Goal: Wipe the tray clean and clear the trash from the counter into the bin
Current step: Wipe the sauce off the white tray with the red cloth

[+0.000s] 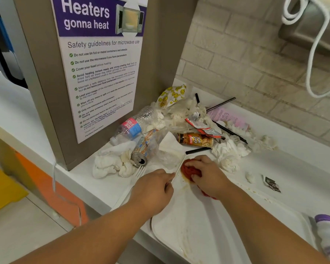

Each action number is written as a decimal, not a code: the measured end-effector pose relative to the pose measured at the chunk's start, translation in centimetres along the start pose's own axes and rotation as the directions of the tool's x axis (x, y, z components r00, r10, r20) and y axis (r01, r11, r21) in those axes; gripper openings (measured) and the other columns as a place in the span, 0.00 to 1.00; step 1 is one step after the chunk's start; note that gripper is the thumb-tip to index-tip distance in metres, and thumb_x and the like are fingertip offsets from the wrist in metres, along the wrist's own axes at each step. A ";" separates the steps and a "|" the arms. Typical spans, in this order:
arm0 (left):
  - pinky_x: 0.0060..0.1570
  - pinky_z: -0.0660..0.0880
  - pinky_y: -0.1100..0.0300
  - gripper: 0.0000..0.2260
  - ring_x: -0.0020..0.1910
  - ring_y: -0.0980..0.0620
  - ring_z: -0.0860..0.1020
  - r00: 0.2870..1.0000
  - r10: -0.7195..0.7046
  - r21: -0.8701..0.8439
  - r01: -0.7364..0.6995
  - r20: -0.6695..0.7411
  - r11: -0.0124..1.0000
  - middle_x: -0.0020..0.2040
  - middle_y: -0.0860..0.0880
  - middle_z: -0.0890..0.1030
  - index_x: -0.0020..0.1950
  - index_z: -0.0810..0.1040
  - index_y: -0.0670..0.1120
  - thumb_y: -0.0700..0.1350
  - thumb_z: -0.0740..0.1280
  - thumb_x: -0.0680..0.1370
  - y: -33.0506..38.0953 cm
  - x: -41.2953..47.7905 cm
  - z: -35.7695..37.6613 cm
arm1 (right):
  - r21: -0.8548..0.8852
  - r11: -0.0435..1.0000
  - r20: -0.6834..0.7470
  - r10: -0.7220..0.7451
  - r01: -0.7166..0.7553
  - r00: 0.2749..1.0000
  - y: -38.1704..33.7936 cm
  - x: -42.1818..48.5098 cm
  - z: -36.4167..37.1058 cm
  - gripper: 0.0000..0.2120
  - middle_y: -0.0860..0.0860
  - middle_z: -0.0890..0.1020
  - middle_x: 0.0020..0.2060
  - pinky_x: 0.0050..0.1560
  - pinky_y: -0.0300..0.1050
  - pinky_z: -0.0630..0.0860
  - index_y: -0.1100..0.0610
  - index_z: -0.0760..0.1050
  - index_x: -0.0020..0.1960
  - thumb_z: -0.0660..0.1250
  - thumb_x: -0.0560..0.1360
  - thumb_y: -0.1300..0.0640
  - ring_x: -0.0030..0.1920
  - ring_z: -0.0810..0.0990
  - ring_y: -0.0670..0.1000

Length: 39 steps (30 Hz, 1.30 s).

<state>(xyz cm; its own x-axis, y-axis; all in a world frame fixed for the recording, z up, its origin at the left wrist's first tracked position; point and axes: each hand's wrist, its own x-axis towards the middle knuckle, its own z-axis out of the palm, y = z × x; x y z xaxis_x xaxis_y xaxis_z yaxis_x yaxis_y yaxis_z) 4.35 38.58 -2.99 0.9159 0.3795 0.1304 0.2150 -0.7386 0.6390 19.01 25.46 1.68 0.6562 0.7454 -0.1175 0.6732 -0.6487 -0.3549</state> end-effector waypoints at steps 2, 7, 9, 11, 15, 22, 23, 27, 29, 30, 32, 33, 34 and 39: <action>0.50 0.74 0.56 0.18 0.50 0.53 0.76 1.000 0.004 -0.001 -0.004 0.001 1.000 0.49 0.56 0.76 0.68 0.71 0.58 0.50 0.56 0.78 0.0 0.0 -0.1 | 0.121 0.993 0.090 -0.025 0.014 0.996 -0.4 -0.4 -0.3 0.20 0.43 0.71 0.56 0.61 0.37 0.68 0.45 0.79 0.58 0.66 0.71 0.64 0.57 0.72 0.46; 0.49 0.75 0.57 0.18 0.49 0.53 0.76 1.000 0.014 0.005 -0.014 0.002 1.000 0.49 0.55 0.76 0.67 0.71 0.58 0.49 0.56 0.78 0.1 0.0 -0.1 | 0.090 0.994 0.091 0.048 -0.057 0.995 -0.6 -0.3 -1.6 0.17 0.41 0.73 0.53 0.57 0.38 0.70 0.44 0.81 0.51 0.65 0.70 0.63 0.55 0.74 0.45; 0.49 0.75 0.56 0.18 0.49 0.53 0.76 1.000 0.017 0.011 -0.017 0.000 1.000 0.48 0.55 0.76 0.66 0.73 0.57 0.50 0.56 0.78 0.0 0.0 -0.1 | 0.061 0.998 0.057 -0.006 0.003 0.998 -1.3 -0.6 -0.9 0.18 0.42 0.71 0.55 0.58 0.38 0.71 0.47 0.79 0.57 0.65 0.71 0.63 0.55 0.73 0.46; 0.49 0.74 0.57 0.18 0.49 0.53 0.76 1.000 0.020 0.016 -0.019 -0.003 1.000 0.49 0.55 0.76 0.66 0.72 0.58 0.49 0.56 0.78 0.0 0.0 -0.1 | 0.121 0.991 0.086 -0.068 0.057 0.994 -1.7 -1.2 -0.4 0.19 0.42 0.71 0.55 0.58 0.37 0.71 0.47 0.79 0.57 0.65 0.71 0.64 0.55 0.73 0.46; 0.49 0.73 0.59 0.18 0.50 0.54 0.76 1.000 0.025 0.028 -0.025 -0.001 0.999 0.49 0.56 0.75 0.68 0.71 0.58 0.50 0.56 0.78 0.0 0.1 0.0 | 0.223 0.974 0.197 -0.002 -0.043 0.980 -0.6 -1.8 -1.6 0.17 0.40 0.75 0.51 0.58 0.38 0.73 0.41 0.81 0.45 0.66 0.68 0.63 0.53 0.76 0.43; 0.50 0.73 0.60 0.18 0.51 0.54 0.76 1.000 0.023 0.034 -0.023 -0.002 0.999 0.51 0.56 0.76 0.68 0.70 0.58 0.49 0.56 0.79 0.1 0.0 0.0 | 0.081 0.990 0.085 -0.125 0.118 0.989 -1.6 -2.8 0.5 0.20 0.38 0.68 0.55 0.58 0.29 0.64 0.46 0.78 0.60 0.66 0.72 0.62 0.58 0.71 0.43; 0.50 0.73 0.60 0.18 0.51 0.54 0.76 1.000 0.023 0.035 -0.023 -0.003 0.999 0.51 0.56 0.76 0.68 0.70 0.58 0.49 0.56 0.79 0.0 0.1 -0.1 | 0.104 0.987 0.116 -0.131 0.119 0.985 -1.5 -3.1 0.4 0.19 0.38 0.68 0.56 0.57 0.27 0.63 0.45 0.79 0.59 0.66 0.72 0.62 0.58 0.70 0.42; 0.48 0.73 0.60 0.19 0.50 0.55 0.76 1.000 0.026 0.058 -0.025 -0.002 0.998 0.50 0.56 0.76 0.68 0.70 0.59 0.49 0.56 0.78 0.1 0.1 -0.1 | 0.241 0.970 0.159 -0.018 -0.022 0.987 -0.3 -4.4 -1.8 0.15 0.41 0.70 0.55 0.56 0.28 0.65 0.44 0.81 0.56 0.65 0.75 0.60 0.57 0.71 0.42; 0.49 0.73 0.60 0.18 0.50 0.55 0.76 1.000 0.025 0.058 -0.025 -0.002 0.998 0.50 0.56 0.76 0.68 0.71 0.58 0.49 0.56 0.78 0.1 0.2 0.0 | 0.338 0.939 0.104 0.035 -0.069 0.994 0.1 -5.0 -3.1 0.20 0.44 0.71 0.54 0.54 0.31 0.71 0.44 0.81 0.55 0.62 0.75 0.65 0.57 0.72 0.43; 0.49 0.74 0.60 0.18 0.50 0.55 0.76 1.000 0.024 0.058 -0.024 -0.003 0.998 0.50 0.56 0.76 0.68 0.71 0.59 0.49 0.56 0.78 0.1 0.1 0.0 | 0.355 0.932 0.061 0.051 -0.070 0.997 0.2 -5.4 -3.8 0.23 0.44 0.72 0.54 0.53 0.34 0.74 0.44 0.81 0.55 0.60 0.73 0.69 0.56 0.73 0.45; 0.47 0.74 0.60 0.18 0.48 0.55 0.76 1.000 0.025 0.063 -0.025 -0.004 0.998 0.48 0.56 0.76 0.67 0.71 0.59 0.50 0.56 0.78 0.2 0.2 0.0 | 0.336 0.939 -0.026 0.085 -0.071 0.996 0.5 -6.1 -5.3 0.26 0.44 0.74 0.53 0.48 0.36 0.77 0.43 0.78 0.54 0.60 0.70 0.71 0.52 0.76 0.46; 0.45 0.73 0.60 0.18 0.47 0.55 0.75 1.000 0.026 0.065 -0.025 -0.005 0.998 0.47 0.56 0.75 0.67 0.71 0.60 0.50 0.56 0.78 0.1 0.2 0.0 | 0.303 0.949 -0.066 0.109 -0.084 0.992 0.6 -6.4 -6.0 0.26 0.44 0.75 0.51 0.44 0.35 0.77 0.42 0.77 0.53 0.61 0.69 0.71 0.50 0.77 0.46; 0.44 0.73 0.60 0.18 0.46 0.55 0.75 1.000 0.026 0.068 -0.026 -0.005 0.997 0.46 0.56 0.75 0.66 0.72 0.60 0.50 0.55 0.78 0.0 0.2 0.0 | 0.254 0.962 -0.112 0.132 -0.100 0.985 0.6 -6.6 -6.7 0.24 0.44 0.76 0.50 0.43 0.34 0.76 0.42 0.76 0.52 0.62 0.68 0.70 0.48 0.77 0.46; 0.40 0.68 0.63 0.18 0.45 0.56 0.74 1.000 0.026 0.084 -0.025 -0.006 0.996 0.43 0.57 0.72 0.66 0.72 0.61 0.50 0.55 0.78 -0.1 0.2 0.2 | 0.015 0.994 -0.324 0.104 -0.105 0.940 -0.9 -7.2 -7.6 0.17 0.46 0.76 0.48 0.51 0.43 0.71 0.47 0.77 0.50 0.64 0.68 0.66 0.50 0.74 0.49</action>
<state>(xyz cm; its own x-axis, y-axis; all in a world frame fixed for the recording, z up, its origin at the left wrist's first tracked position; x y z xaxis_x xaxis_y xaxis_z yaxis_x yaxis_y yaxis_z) 4.56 38.61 -3.16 0.9190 0.3639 0.1515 0.2198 -0.7922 0.5694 16.29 19.54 9.87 0.7977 0.5832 0.1534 0.5953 -0.7210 -0.3546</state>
